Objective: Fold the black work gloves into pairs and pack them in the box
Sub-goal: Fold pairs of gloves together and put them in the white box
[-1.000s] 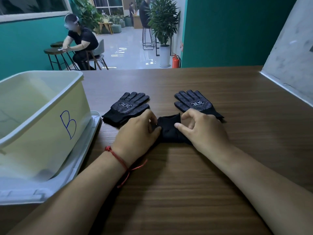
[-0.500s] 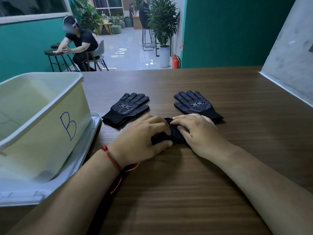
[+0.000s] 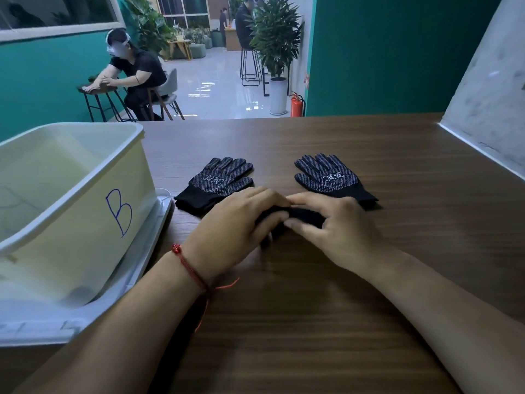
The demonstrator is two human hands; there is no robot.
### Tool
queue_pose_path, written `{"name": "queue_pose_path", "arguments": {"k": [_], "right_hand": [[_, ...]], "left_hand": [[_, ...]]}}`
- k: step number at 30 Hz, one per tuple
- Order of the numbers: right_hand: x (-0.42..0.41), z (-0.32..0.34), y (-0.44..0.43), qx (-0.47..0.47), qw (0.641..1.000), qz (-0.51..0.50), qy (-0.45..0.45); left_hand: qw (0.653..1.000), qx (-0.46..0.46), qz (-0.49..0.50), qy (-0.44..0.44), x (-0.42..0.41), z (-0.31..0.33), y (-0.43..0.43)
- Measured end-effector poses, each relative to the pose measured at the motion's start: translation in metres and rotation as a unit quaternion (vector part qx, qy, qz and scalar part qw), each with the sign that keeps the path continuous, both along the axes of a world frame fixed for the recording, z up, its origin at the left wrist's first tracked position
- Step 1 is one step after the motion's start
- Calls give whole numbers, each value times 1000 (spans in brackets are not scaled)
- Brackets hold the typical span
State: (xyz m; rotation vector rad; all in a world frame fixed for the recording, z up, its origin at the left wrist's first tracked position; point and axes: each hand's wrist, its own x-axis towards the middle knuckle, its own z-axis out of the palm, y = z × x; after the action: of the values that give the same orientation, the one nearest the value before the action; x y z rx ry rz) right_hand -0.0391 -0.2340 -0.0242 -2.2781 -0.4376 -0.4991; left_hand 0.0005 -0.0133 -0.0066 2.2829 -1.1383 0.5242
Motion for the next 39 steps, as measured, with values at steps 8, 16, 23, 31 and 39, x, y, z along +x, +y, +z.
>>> {"name": "queue_pose_path", "arguments": {"k": [8,16,23,31,39], "right_hand": [[-4,13,-11,321,941,37,103],[-2,14,-11,453,858,99,220],[-1,12,-10,452,865,88,201],[-2,17,-12,466,844,139,227],[-3,18,-11,519,813,180,195]], "left_hand": [[892,-260,-58,366,-10,3,-12],[847,-333,-44,412,-10,7,-11],[852,-269,-80,441,-11,4,-10],[820,-290,-80,487,-3,6,0],[705,-357,-93,606,4,12,4]]}}
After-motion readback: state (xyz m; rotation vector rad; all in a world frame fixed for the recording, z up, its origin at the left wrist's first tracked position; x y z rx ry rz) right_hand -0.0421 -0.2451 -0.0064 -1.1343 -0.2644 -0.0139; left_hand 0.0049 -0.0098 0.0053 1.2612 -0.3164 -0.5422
